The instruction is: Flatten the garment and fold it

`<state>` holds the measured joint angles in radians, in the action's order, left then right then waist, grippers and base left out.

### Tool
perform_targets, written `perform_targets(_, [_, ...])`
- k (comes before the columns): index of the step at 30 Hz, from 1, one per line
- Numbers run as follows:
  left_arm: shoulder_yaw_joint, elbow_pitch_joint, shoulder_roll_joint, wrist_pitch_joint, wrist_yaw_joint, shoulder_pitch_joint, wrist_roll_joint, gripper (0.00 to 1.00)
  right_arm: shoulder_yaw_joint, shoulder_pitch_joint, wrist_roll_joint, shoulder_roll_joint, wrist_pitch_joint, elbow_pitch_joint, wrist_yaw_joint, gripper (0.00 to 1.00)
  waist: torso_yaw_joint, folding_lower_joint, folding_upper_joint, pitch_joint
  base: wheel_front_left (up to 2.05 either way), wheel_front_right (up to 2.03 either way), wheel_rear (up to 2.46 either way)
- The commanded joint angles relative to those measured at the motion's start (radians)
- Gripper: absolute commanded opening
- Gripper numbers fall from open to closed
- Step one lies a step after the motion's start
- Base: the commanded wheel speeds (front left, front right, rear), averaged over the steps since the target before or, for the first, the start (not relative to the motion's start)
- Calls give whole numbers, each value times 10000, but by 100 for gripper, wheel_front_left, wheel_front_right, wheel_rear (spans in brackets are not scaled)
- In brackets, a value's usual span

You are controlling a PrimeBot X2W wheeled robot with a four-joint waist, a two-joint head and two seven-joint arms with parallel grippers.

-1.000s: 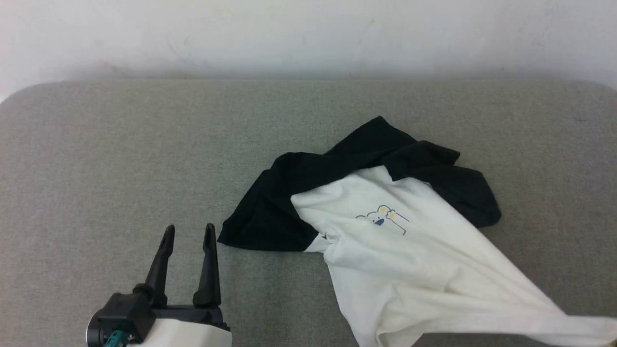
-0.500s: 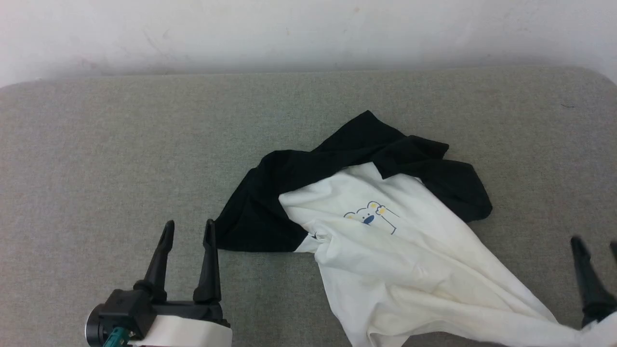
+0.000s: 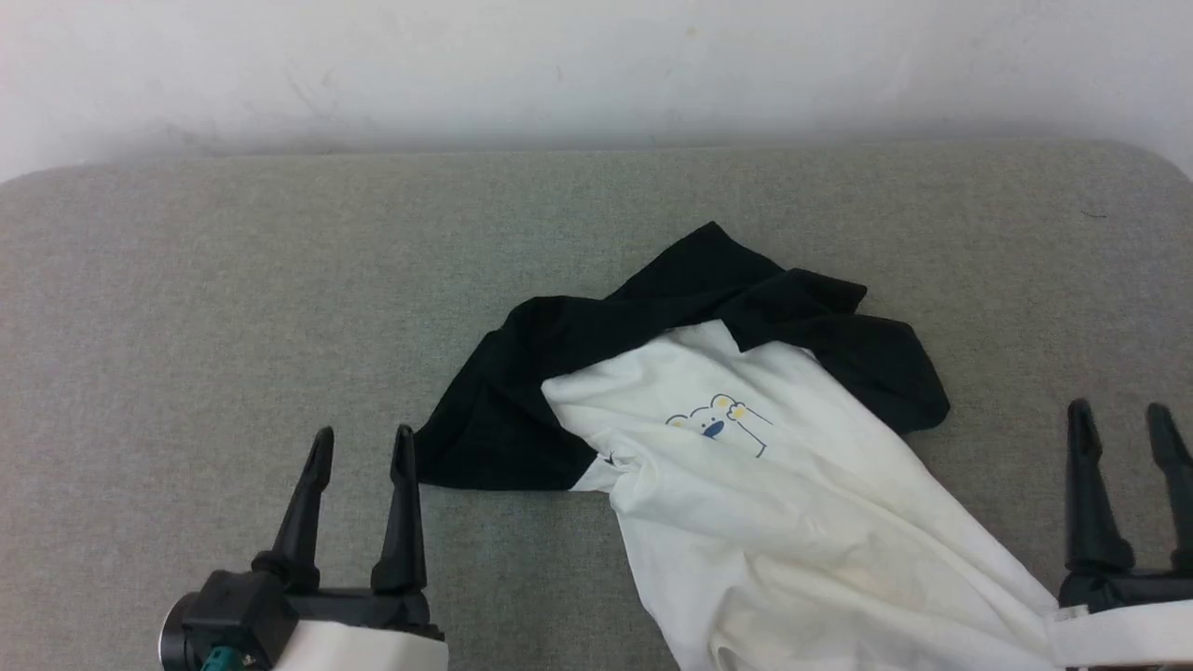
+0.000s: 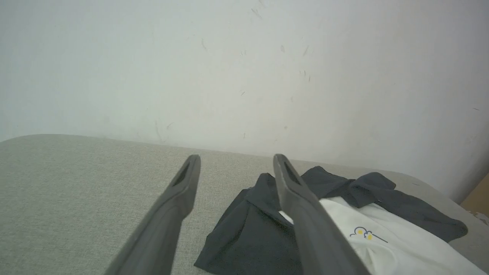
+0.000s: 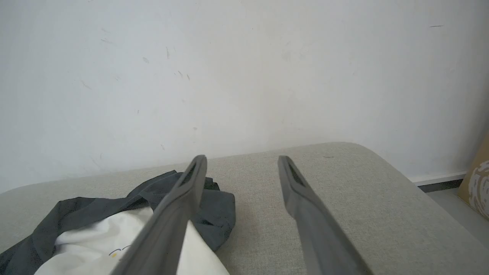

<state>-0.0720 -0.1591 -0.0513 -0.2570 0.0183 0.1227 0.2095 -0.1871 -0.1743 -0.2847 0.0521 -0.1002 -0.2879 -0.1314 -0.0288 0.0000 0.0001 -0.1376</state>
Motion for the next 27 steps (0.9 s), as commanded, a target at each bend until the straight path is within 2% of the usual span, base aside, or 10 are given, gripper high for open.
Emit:
perform_targets(1, [-19,-14,11,-47,-55,101,-24,100,66,-89,-8,-18,-146,126,7,100,28,0,-1,18,0,0,0])
perform_targets(5, [-115,162,-26,-47,9,-62,-270,100,319,-56,-44,-18,-646,665,7,100,147,0,-1,-42,0,0,0])
perform_targets(10, [-622,427,-491,198,426,-1326,-848,100,271,186,53,-18,-815,845,7,100,277,0,-1,-371,0,0,0])
perform_targets(17, [-2091,1136,-1292,2450,1041,-4636,-1159,100,356,615,-56,-18,-890,898,7,100,499,0,-1,-1301,0,0,0])
perform_targets(21, [-3403,1687,-2030,4123,1115,-6886,-348,100,593,988,-167,-18,-957,950,7,100,863,0,-1,-1977,0,0,0])
perform_targets(27, [-5383,2309,-3367,6325,1121,-9620,2179,100,846,1391,-488,-18,-1212,1317,7,100,1545,0,-1,-2848,0,0,0])
